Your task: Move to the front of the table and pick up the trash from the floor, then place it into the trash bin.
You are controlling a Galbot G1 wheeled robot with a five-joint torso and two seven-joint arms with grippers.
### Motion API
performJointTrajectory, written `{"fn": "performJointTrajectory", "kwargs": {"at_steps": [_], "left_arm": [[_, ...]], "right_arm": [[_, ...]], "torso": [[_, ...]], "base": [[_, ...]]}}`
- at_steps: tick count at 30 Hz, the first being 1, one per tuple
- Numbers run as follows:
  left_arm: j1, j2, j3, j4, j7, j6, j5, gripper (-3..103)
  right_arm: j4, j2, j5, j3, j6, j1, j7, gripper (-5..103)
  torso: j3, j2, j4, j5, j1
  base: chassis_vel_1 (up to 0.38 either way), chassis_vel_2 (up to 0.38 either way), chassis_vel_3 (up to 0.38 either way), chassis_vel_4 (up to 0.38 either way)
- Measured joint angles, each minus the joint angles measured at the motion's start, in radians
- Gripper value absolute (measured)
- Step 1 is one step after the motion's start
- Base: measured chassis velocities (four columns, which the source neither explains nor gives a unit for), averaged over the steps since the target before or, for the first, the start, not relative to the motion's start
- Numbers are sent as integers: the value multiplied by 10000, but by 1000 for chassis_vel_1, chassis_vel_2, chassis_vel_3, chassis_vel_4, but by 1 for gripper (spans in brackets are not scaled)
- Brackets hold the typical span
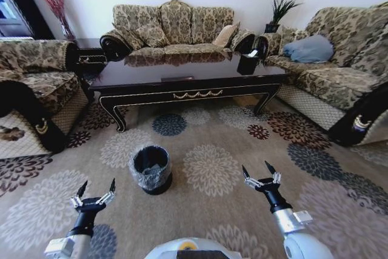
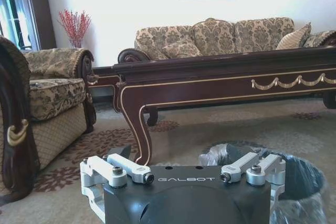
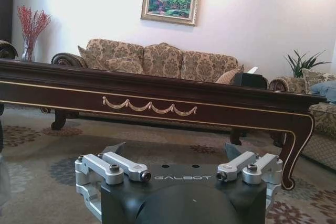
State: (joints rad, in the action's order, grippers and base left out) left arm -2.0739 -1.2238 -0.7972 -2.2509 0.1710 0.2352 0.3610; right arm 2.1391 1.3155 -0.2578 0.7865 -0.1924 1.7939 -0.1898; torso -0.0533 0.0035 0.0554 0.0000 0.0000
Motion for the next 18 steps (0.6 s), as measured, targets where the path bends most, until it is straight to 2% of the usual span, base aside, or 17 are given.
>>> {"fn": "performJointTrajectory", "kwargs": {"at_steps": [18], "left_arm": [[0, 0, -1, 0, 0, -1, 1, 100]], "right_arm": [[0, 0, 0, 0, 1, 0, 1, 100]], "torso": [[1, 0, 0, 0, -1]], "base": [[150, -156, -162, 166]]}}
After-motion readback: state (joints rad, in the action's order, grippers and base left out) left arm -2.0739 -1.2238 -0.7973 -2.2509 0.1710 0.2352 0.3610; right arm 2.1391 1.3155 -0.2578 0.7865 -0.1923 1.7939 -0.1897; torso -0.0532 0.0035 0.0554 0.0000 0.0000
